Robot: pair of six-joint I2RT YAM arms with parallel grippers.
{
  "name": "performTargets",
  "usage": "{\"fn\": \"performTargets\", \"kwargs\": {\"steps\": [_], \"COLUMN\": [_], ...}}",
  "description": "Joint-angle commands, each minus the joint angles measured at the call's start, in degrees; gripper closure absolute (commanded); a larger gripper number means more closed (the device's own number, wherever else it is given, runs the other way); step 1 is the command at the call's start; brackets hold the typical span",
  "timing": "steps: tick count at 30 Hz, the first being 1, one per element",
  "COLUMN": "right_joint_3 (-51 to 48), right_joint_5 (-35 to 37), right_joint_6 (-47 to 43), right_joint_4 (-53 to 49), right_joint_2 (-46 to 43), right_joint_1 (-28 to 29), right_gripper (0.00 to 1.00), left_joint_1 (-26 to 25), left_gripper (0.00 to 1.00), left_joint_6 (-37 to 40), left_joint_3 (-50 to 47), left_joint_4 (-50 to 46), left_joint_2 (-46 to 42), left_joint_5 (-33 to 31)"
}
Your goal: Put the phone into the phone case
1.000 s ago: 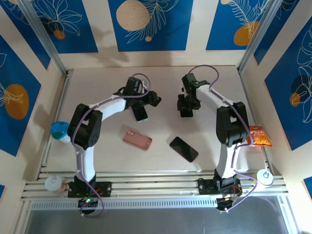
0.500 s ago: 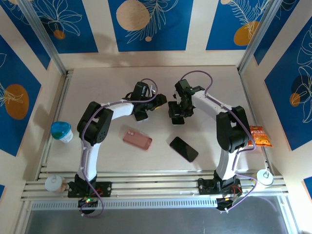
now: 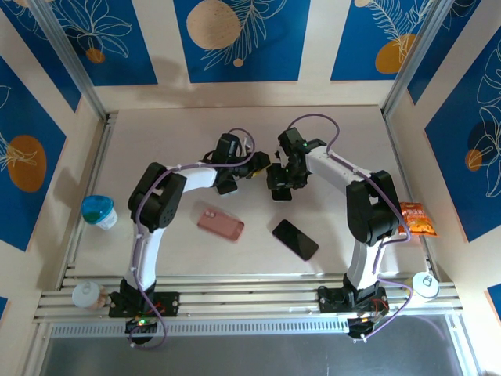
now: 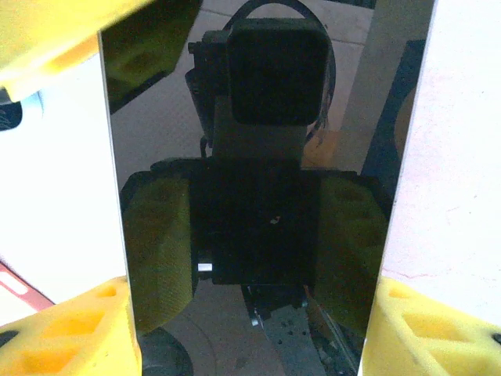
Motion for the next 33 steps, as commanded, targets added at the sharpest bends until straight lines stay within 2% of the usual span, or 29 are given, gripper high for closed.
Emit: {"fn": "performTargets", "kwargs": {"steps": [1, 21, 26, 29, 33], "right_joint_3": [2.07, 4.12, 4.52, 4.57, 4.09], "right_joint_5": [-1.87, -3.54, -3.81, -3.90, -3.97], "right_joint_6": [0.89, 1.52, 1.73, 1.82, 2.00], "right_joint_4": [0.07, 0.13, 0.18, 0.19, 0.29], "right_joint_2": [-1.33, -0.09, 0.07, 0.07, -0.02], "right_joint_1": [0.43, 0.70, 0.72, 0.72, 0.52], "right_gripper": [0.51, 0.52, 0.52, 0.53, 0.53], "left_joint_1": [-1.07, -1.85, -1.86, -1.83, -1.73], "left_gripper": [0.49, 0.64, 0.76, 0.98, 1.00], "left_joint_6": [-0.74, -2.46, -3.46, -4.26, -5.91], "left_joint_3": [-0.44, -0.62, -1.13, -1.23, -1.91], "left_joint_4": [2.10, 3.97, 5.43, 6.44, 8.91], "left_joint_2": [1.29, 2.41, 2.52, 2.68, 2.44], "left_joint_5": [2.04, 4.12, 4.41, 4.53, 4.32]}}
